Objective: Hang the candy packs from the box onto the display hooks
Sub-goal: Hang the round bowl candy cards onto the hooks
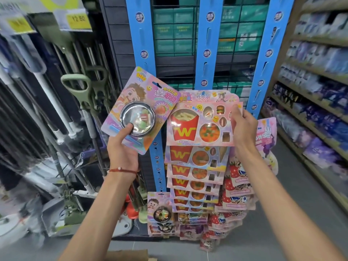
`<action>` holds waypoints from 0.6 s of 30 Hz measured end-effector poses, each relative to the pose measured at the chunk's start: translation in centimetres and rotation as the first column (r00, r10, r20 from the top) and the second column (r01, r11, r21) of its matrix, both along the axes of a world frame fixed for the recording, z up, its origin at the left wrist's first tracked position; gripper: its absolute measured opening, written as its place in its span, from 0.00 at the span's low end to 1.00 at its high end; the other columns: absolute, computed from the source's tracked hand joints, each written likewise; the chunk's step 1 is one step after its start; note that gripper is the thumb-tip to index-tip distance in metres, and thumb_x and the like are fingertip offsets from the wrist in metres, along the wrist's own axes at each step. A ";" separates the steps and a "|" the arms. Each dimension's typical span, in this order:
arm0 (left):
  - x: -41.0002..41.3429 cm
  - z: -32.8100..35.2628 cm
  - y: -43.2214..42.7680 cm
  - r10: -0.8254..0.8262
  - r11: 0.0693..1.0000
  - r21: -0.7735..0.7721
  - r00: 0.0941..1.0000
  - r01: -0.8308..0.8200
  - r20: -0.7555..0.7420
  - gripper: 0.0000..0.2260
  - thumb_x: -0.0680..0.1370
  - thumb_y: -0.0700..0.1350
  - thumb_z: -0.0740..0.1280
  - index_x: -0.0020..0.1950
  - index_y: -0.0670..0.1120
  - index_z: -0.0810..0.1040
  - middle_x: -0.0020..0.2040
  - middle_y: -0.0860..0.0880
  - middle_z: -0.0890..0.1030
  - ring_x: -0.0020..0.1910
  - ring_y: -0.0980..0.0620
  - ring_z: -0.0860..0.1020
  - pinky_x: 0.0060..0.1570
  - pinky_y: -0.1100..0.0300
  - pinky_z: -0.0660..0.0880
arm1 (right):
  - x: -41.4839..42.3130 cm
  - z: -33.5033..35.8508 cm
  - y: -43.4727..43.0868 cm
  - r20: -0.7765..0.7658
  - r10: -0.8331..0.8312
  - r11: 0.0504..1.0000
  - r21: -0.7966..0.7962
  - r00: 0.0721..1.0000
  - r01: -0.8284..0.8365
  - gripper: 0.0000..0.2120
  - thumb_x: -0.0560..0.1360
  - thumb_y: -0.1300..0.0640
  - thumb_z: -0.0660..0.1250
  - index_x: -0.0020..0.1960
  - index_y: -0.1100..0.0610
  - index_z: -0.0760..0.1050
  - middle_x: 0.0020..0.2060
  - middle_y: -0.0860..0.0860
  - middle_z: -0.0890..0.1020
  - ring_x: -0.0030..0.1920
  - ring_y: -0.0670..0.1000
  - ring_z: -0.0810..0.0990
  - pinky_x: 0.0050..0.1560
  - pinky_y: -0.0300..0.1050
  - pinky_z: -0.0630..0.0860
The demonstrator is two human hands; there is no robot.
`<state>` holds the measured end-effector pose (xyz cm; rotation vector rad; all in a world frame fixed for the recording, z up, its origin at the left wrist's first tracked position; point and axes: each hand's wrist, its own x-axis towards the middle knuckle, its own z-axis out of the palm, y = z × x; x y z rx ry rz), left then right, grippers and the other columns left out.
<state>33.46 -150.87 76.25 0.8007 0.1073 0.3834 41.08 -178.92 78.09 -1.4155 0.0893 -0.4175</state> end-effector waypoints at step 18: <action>-2.6 -4.7 0.9 0.025 0.998 -0.058 0.998 -0.029 -0.059 0.31 0.77 0.40 0.70 0.78 0.38 0.64 0.75 0.34 0.69 0.73 0.33 0.70 0.66 0.31 0.70 | -2.5 -4.6 1.6 0.048 -0.178 0.962 -0.200 0.983 0.184 0.20 0.82 0.41 0.62 0.67 0.52 0.71 0.64 0.47 0.74 0.63 0.46 0.74 0.57 0.37 0.71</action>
